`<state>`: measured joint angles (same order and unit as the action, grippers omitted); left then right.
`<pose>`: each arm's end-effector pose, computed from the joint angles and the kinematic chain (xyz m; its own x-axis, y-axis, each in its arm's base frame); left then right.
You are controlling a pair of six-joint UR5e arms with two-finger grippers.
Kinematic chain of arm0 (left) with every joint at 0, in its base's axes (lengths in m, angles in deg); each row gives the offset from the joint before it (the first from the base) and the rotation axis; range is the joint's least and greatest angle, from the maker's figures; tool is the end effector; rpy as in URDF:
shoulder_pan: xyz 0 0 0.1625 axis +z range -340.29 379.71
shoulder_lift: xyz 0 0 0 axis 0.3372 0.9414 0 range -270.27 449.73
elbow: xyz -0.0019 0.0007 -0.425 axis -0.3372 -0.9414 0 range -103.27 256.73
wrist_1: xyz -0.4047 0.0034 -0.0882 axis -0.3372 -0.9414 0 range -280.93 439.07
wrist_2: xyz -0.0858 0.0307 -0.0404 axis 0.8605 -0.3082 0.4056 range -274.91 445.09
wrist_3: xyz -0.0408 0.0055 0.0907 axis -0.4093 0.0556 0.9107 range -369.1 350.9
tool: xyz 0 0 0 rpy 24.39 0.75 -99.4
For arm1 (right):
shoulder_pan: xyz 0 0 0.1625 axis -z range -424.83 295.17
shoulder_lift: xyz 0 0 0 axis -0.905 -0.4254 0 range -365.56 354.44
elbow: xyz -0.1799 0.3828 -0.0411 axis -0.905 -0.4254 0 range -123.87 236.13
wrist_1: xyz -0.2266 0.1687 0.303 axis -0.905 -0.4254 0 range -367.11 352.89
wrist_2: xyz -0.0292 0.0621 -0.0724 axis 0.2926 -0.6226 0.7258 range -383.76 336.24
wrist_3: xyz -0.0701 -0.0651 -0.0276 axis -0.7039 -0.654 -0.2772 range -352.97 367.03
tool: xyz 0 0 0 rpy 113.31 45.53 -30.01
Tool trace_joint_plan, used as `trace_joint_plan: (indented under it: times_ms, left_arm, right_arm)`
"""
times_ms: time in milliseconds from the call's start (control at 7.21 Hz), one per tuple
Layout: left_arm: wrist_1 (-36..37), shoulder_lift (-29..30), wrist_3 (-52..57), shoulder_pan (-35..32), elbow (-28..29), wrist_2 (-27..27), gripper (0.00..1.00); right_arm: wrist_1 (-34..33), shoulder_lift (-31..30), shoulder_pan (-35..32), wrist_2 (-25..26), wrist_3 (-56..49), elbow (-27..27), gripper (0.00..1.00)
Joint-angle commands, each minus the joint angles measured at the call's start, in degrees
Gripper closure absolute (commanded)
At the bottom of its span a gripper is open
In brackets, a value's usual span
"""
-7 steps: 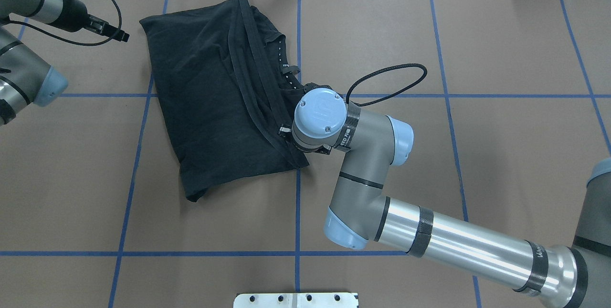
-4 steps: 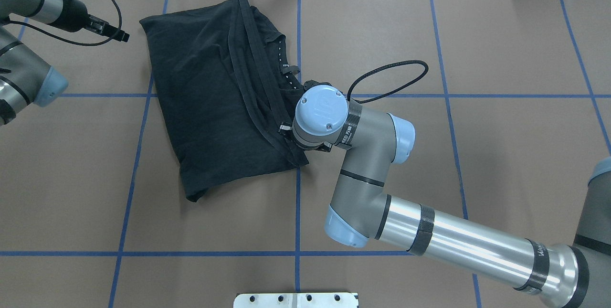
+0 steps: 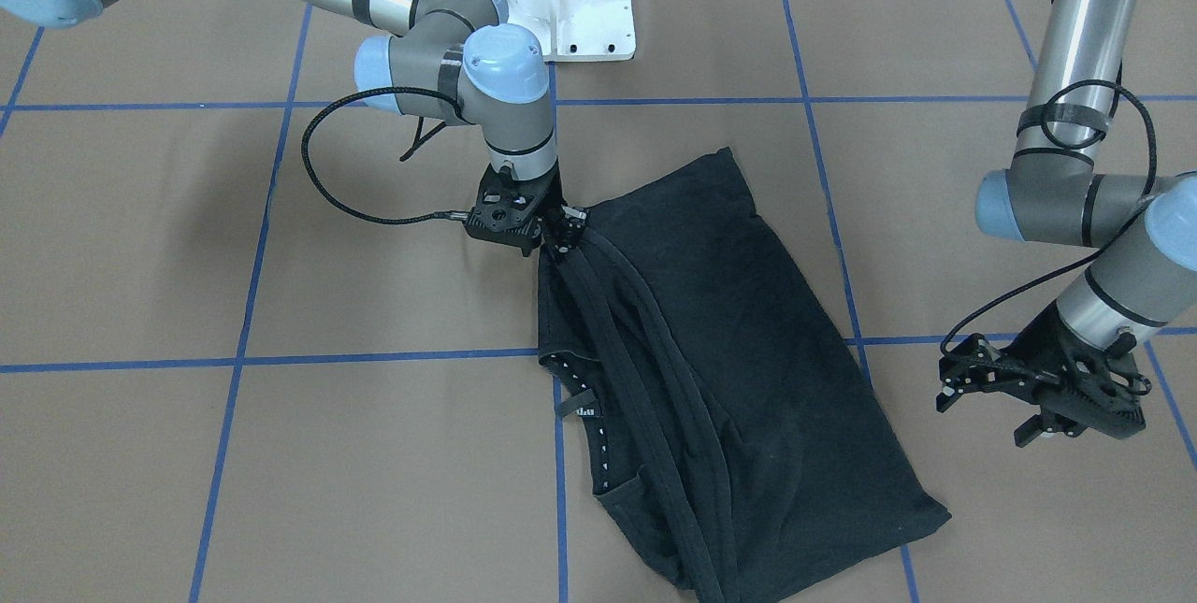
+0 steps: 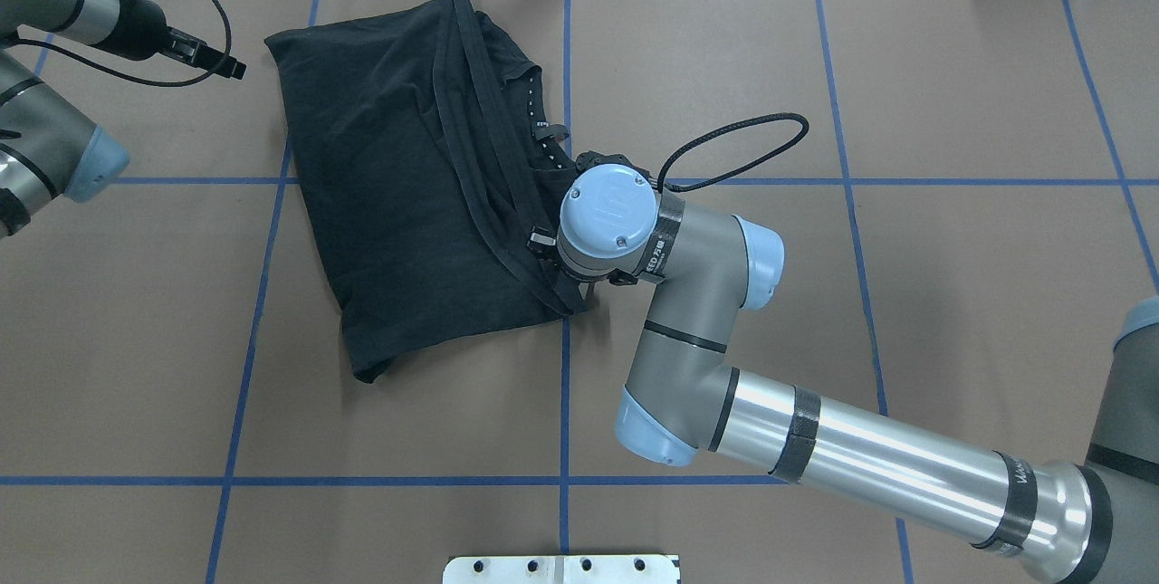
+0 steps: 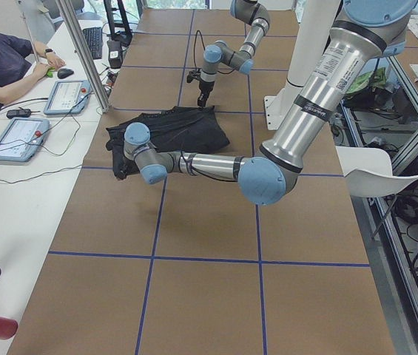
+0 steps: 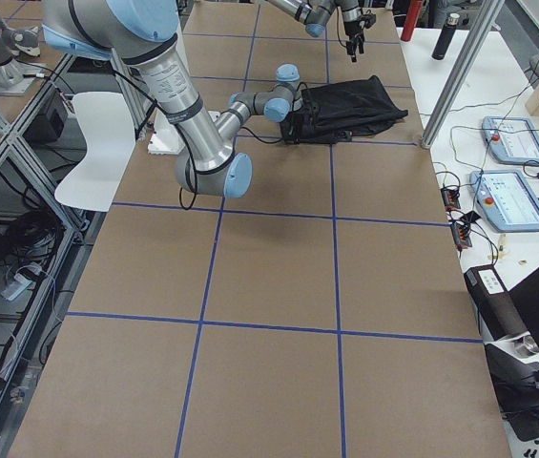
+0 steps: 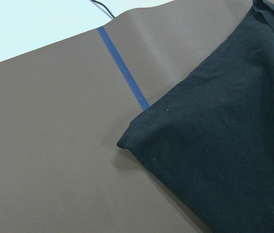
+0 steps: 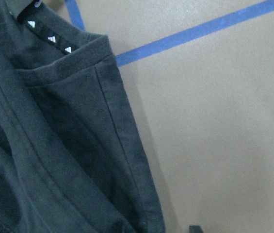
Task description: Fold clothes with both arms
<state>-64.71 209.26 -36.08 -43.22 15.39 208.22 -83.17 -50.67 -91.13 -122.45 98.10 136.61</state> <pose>0.2609 -0.6835 0.4932 0.6032 0.4597 -0.6518 0.0116 0.8121 0.5834 -0.6284 -0.4425 0.2252 0.5782 0.3065 0.7562 -0.3463 0.9313 -0.1127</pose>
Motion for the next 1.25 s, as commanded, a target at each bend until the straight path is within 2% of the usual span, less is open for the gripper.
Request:
trace_joint_plan:
  times_ms: [0,139,416,694,971,1110]
  left_arm:
    - [0.1,0.0,0.0,0.0,0.0,0.0,0.0]
    - [0.0,0.0,0.0,0.0,0.0,0.0,0.0]
    - [0.1,0.0,0.0,0.0,0.1,0.0,0.0]
    - [0.0,0.0,0.0,0.0,0.1,0.0,0.0]
    - [0.0,0.0,0.1,0.0,0.2,0.0,0.0]
    - [0.0,0.0,0.1,0.0,0.2,0.0,0.0]
  right_arm:
    - [-0.1,0.2,0.1,0.1,0.0,-0.1,0.02]
    - [0.0,0.1,0.5,0.1,0.1,-0.3,0.04]
    - [0.1,0.2,0.5,0.1,0.1,-0.5,0.13]
    - [0.2,0.2,0.5,0.1,0.1,-0.5,0.31]
    - [0.2,0.3,0.5,0.1,0.1,-0.6,0.32]
    - [0.3,0.3,0.5,0.1,0.1,-0.8,0.42]
